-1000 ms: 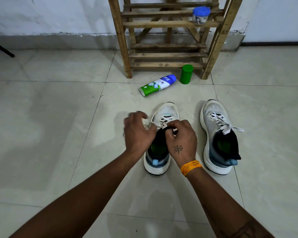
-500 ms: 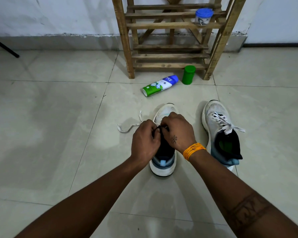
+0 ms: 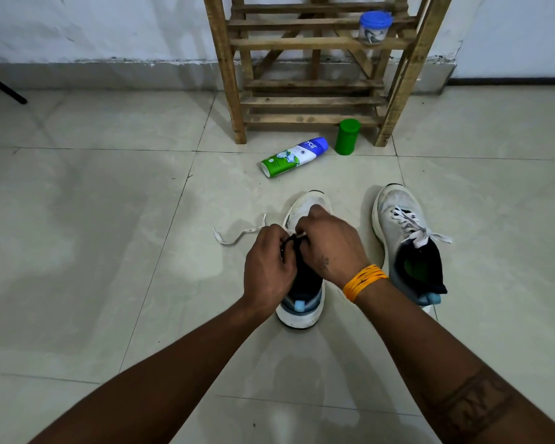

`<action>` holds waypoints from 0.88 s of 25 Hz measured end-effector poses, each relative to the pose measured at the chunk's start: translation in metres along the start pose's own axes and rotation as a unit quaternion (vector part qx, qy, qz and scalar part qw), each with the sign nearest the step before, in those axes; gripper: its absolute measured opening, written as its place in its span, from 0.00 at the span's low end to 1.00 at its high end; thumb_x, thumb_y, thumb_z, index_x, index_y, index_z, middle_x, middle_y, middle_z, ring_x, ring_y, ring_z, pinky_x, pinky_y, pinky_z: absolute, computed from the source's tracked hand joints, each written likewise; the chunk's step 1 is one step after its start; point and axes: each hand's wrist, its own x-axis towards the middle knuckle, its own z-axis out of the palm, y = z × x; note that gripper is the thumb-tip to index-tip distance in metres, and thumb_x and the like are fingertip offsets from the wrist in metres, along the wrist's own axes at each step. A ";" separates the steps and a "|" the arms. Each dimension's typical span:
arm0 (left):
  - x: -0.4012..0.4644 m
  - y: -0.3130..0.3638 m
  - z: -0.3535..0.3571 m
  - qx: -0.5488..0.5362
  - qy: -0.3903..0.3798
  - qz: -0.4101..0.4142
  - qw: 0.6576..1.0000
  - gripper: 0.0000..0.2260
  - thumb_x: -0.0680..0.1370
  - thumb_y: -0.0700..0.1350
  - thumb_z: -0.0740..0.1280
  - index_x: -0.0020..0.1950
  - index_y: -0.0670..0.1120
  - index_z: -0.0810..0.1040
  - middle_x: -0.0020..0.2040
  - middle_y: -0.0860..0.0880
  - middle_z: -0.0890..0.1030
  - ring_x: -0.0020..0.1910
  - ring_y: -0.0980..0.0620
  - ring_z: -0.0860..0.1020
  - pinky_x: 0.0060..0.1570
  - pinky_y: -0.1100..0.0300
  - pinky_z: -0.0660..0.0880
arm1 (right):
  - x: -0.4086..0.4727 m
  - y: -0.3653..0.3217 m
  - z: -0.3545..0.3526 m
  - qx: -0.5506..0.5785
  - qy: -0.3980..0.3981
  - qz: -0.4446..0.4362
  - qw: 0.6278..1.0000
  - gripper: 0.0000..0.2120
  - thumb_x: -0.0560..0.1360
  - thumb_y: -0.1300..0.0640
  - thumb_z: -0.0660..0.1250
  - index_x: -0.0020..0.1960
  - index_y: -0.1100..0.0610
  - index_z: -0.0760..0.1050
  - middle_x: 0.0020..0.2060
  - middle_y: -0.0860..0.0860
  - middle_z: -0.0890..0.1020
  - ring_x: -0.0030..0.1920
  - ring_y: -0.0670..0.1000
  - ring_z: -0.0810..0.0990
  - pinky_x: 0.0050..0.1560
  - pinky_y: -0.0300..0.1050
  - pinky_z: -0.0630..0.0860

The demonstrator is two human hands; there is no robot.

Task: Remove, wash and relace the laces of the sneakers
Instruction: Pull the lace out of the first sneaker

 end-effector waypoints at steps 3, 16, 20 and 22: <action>-0.003 -0.001 -0.001 -0.003 0.004 0.008 1.000 0.05 0.80 0.40 0.66 0.46 0.46 0.71 0.42 0.53 0.74 0.39 0.56 0.70 0.39 0.61 0.66 | 0.003 -0.002 0.010 -0.013 -0.015 0.019 1.000 0.09 0.78 0.54 0.64 0.53 0.56 0.80 0.51 0.55 0.77 0.47 0.63 0.81 0.43 0.54 0.78; -0.006 -0.003 0.001 -0.013 0.016 0.028 0.999 0.05 0.80 0.39 0.67 0.47 0.44 0.72 0.42 0.52 0.74 0.41 0.53 0.71 0.40 0.58 0.69 | 0.004 0.009 -0.001 0.029 0.014 0.019 0.999 0.16 0.72 0.52 0.68 0.59 0.51 0.79 0.51 0.54 0.82 0.52 0.62 0.81 0.46 0.52 0.77; -0.006 -0.003 0.000 -0.015 0.017 0.026 0.999 0.04 0.80 0.39 0.66 0.47 0.45 0.72 0.42 0.51 0.75 0.41 0.53 0.72 0.41 0.56 0.71 | 0.004 0.000 0.017 0.015 0.002 0.028 0.999 0.07 0.76 0.54 0.64 0.51 0.55 0.77 0.47 0.55 0.80 0.47 0.64 0.81 0.42 0.54 0.77; -0.005 -0.005 0.000 -0.018 0.015 0.017 1.000 0.04 0.80 0.39 0.67 0.48 0.45 0.72 0.42 0.51 0.75 0.41 0.53 0.73 0.41 0.55 0.71 | 0.004 0.001 0.021 0.027 0.021 0.062 0.998 0.07 0.77 0.55 0.63 0.50 0.57 0.76 0.47 0.56 0.80 0.47 0.65 0.81 0.42 0.54 0.75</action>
